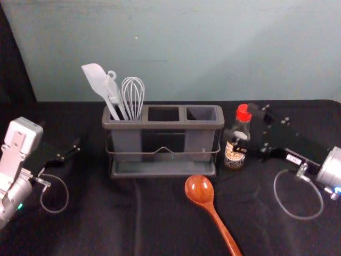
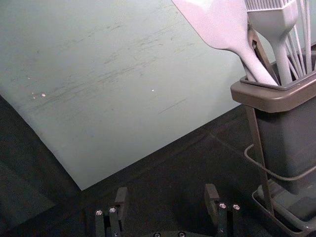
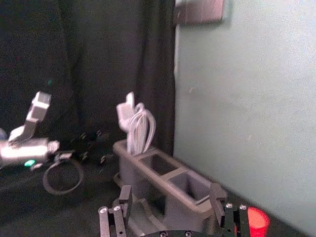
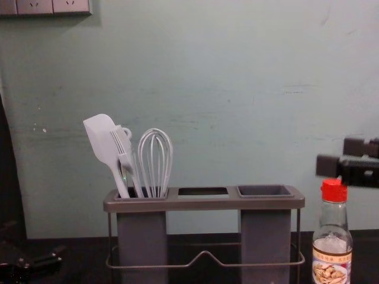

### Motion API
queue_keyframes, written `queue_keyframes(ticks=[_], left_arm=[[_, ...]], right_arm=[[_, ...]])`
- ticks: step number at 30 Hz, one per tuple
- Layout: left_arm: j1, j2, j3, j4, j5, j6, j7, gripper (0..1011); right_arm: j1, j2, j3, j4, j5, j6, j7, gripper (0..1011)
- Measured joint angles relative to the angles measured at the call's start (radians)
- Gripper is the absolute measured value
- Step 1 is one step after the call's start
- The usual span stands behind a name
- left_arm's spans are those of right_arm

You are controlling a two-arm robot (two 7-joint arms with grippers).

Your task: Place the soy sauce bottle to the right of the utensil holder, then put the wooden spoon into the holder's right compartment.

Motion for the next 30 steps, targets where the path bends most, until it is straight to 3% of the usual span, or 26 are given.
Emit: queue_keyframes(ticks=[1, 7, 9, 10, 13, 16, 17, 21, 25, 30], left_arm=[[0.000, 0.000, 0.000, 0.000, 0.000, 0.000, 0.000, 1012], [0.000, 0.000, 0.000, 0.000, 0.000, 0.000, 0.000, 1011], [0.000, 0.000, 0.000, 0.000, 0.000, 0.000, 0.000, 1011], [0.000, 0.000, 0.000, 0.000, 0.000, 0.000, 0.000, 1011], [0.000, 0.000, 0.000, 0.000, 0.000, 0.000, 0.000, 1011], [0.000, 0.000, 0.000, 0.000, 0.000, 0.000, 0.000, 1011], [0.000, 0.000, 0.000, 0.000, 0.000, 0.000, 0.000, 1011], [0.000, 0.000, 0.000, 0.000, 0.000, 0.000, 0.000, 1012], [0.000, 0.000, 0.000, 0.000, 0.000, 0.000, 0.000, 1012], [0.000, 0.000, 0.000, 0.000, 0.000, 0.000, 0.000, 1011]], right_arm=[[-0.006, 0.019, -0.009, -0.038, 0.000, 0.051, -0.015, 1003], [0.000, 0.069, -0.043, -0.159, 0.001, 0.233, -0.085, 1003], [0.012, 0.087, -0.060, -0.201, 0.005, 0.329, -0.121, 1003], [0.022, 0.094, -0.073, -0.228, 0.015, 0.404, -0.145, 1002], [0.040, 0.097, -0.093, -0.252, 0.028, 0.496, -0.174, 1002], [0.081, 0.086, -0.140, -0.272, 0.044, 0.643, -0.222, 1003], [0.081, 0.086, -0.140, -0.272, 0.044, 0.643, -0.222, 1003], [0.137, 0.057, -0.197, -0.266, 0.045, 0.779, -0.277, 1003], [0.179, 0.024, -0.236, -0.245, 0.039, 0.866, -0.316, 1003], [0.212, -0.032, -0.254, -0.214, 0.000, 0.955, -0.390, 1002]])
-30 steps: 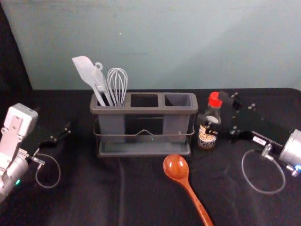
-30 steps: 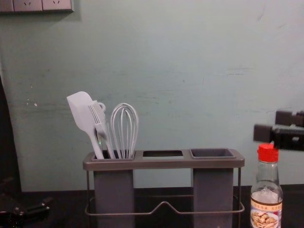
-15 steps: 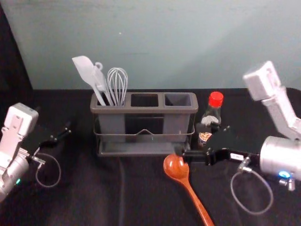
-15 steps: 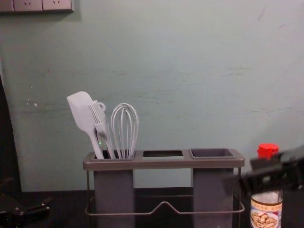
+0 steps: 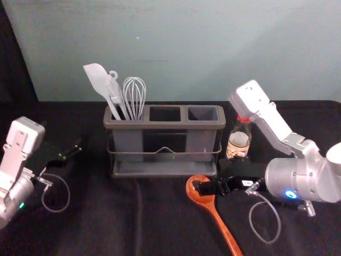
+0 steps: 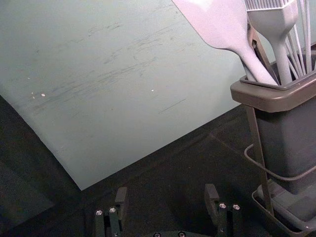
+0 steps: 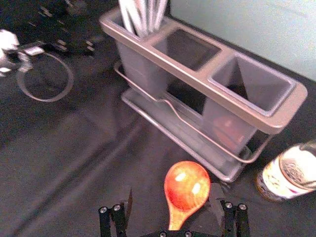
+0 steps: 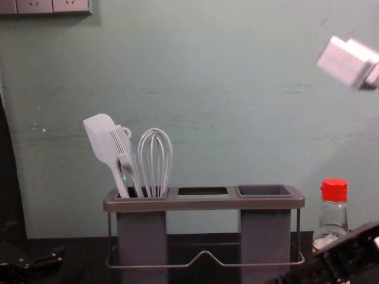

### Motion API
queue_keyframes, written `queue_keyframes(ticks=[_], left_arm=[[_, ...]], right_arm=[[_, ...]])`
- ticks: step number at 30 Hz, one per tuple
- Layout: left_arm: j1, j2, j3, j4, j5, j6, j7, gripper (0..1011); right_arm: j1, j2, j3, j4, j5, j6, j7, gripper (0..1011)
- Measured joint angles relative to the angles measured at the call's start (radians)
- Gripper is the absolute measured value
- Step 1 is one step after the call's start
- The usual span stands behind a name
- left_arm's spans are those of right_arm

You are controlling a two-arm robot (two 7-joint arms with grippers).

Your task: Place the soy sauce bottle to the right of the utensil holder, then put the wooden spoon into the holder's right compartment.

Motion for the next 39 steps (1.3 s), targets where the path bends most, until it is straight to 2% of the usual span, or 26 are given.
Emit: queue_keyframes(ticks=[1, 3, 5, 7, 16, 26, 30, 39], left_arm=[[0.000, 0.000, 0.000, 0.000, 0.000, 0.000, 0.000, 1011], [0.000, 0.000, 0.000, 0.000, 0.000, 0.000, 0.000, 1011], [0.000, 0.000, 0.000, 0.000, 0.000, 0.000, 0.000, 1011], [0.000, 0.000, 0.000, 0.000, 0.000, 0.000, 0.000, 1012], [0.000, 0.000, 0.000, 0.000, 0.000, 0.000, 0.000, 1011], [0.000, 0.000, 0.000, 0.000, 0.000, 0.000, 0.000, 1011], [0.000, 0.000, 0.000, 0.000, 0.000, 0.000, 0.000, 1011], [0.000, 0.000, 0.000, 0.000, 0.000, 0.000, 0.000, 1012]], right_arm=[[0.000, 0.000, 0.000, 0.000, 0.000, 0.000, 0.000, 1002], [0.024, -0.027, -0.017, 0.036, -0.019, 0.031, -0.014, 1002], [0.029, -0.033, -0.021, 0.046, -0.023, 0.037, -0.015, 1002], [0.045, -0.055, -0.030, 0.079, -0.036, 0.050, -0.020, 1003], [0.047, -0.097, -0.031, 0.143, -0.056, 0.057, -0.027, 1003], [0.062, -0.150, -0.025, 0.209, -0.059, 0.072, -0.012, 1003], [0.057, -0.174, -0.012, 0.230, -0.061, 0.078, -0.013, 1002], [0.043, -0.202, 0.012, 0.262, -0.066, 0.080, -0.014, 1002]])
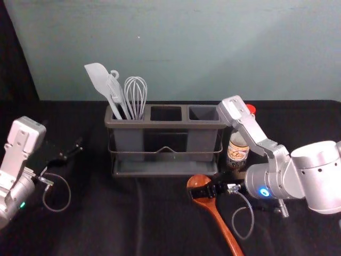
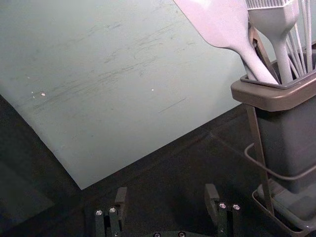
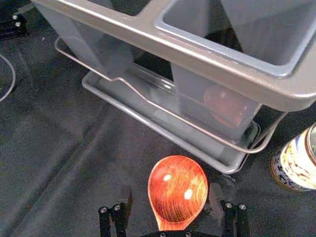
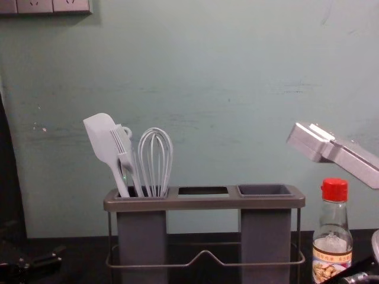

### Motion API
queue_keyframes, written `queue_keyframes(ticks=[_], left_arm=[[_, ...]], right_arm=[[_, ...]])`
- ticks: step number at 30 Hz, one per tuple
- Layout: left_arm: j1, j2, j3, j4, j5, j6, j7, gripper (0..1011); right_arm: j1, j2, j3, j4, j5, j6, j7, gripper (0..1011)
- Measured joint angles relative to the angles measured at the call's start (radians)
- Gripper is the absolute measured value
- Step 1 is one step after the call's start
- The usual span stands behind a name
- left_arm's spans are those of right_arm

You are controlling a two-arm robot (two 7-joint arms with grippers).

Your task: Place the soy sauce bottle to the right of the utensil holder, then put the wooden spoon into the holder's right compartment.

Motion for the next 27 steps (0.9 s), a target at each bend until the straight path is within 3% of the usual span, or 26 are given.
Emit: queue_keyframes(ticks=[12, 27], left_arm=[[0.000, 0.000, 0.000, 0.000, 0.000, 0.000, 0.000, 1011], [0.000, 0.000, 0.000, 0.000, 0.000, 0.000, 0.000, 1011]], right_arm=[[-0.001, -0.028, 0.011, 0.054, -0.023, -0.026, 0.016, 1003], [-0.011, -0.047, 0.006, 0.046, -0.066, -0.021, 0.024, 1003]])
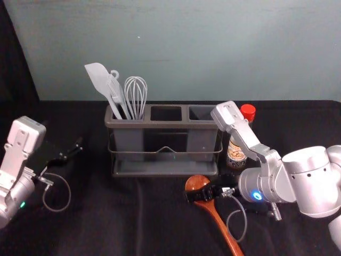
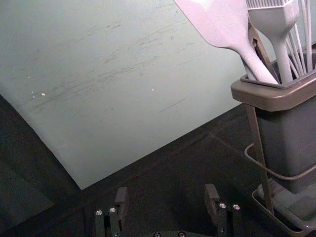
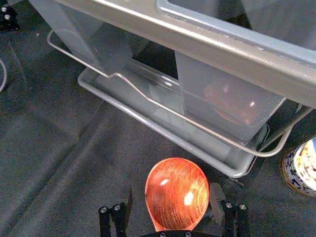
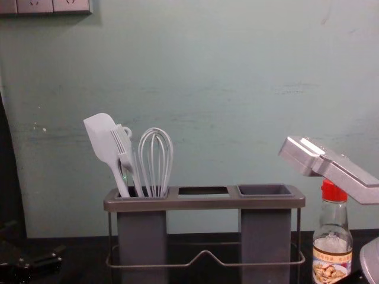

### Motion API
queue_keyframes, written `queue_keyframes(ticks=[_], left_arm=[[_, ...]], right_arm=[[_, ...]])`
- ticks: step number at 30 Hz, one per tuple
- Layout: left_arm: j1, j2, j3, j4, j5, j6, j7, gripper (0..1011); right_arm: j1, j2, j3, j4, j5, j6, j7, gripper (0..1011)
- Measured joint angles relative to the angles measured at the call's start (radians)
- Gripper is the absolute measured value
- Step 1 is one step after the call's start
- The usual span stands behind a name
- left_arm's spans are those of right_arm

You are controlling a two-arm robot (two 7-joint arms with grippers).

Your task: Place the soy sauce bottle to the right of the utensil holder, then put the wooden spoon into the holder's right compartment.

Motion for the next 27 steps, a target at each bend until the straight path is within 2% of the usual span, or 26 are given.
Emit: queue_keyframes(ticks=[6, 27], left_arm=[[0.000, 0.000, 0.000, 0.000, 0.000, 0.000, 0.000, 1011], [0.000, 0.000, 0.000, 0.000, 0.000, 0.000, 0.000, 1012]], right_arm=[[-0.002, -0.001, -0.002, -0.003, -0.016, 0.005, 0.006, 1003], [0.025, 0.004, -0.043, 0.019, -0.086, 0.019, 0.056, 1002]])
